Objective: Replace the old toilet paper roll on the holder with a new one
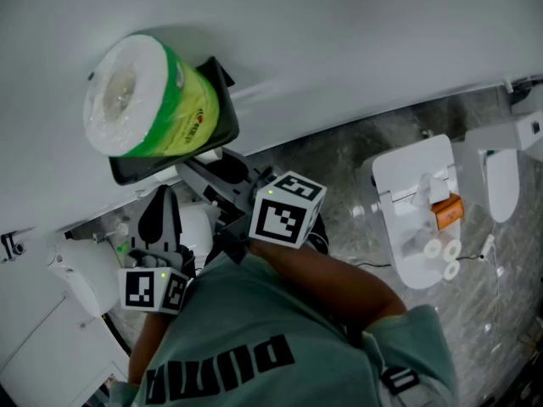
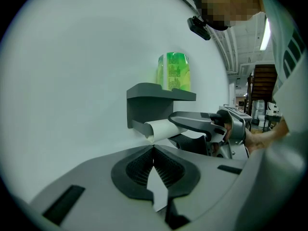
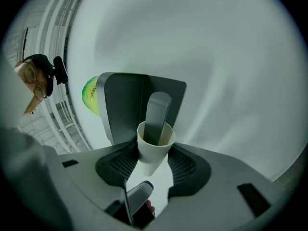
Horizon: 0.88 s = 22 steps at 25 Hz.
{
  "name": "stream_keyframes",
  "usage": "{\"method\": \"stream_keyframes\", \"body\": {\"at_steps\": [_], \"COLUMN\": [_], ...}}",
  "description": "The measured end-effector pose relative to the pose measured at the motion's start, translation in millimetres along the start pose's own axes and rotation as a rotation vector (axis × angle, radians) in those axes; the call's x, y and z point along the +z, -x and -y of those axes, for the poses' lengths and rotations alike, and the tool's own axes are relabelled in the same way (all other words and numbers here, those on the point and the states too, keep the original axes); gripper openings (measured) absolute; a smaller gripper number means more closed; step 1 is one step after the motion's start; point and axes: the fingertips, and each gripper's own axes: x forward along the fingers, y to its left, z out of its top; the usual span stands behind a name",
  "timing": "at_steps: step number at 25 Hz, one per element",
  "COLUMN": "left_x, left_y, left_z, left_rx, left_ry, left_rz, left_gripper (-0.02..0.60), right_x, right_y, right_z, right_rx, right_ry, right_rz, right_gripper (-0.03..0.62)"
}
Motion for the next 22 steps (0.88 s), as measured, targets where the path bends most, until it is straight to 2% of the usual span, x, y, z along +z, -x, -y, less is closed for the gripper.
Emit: {"method": "stream_keyframes", "body": {"at_steps": [9, 22], "left_x": [3.9, 11.9], "left_y": [-2.8, -16.3], "left_z": [8.7, 32.3], "left_rx": [-0.007, 0.006], "left_ry": [0.006, 0.050], "left_rz": [0.025, 0.061], "left_gripper": [0.005, 0.005], "right_x": [5.7, 35.1], "right_y": [1.6, 22.0], "right_z": [-3.6, 1.8], "right_rx": [-0.008, -0.043], "right_ry": [0.014, 0.030], "right_rz": [-0.028, -0.036], "right_gripper": [0.192, 0.192]}}
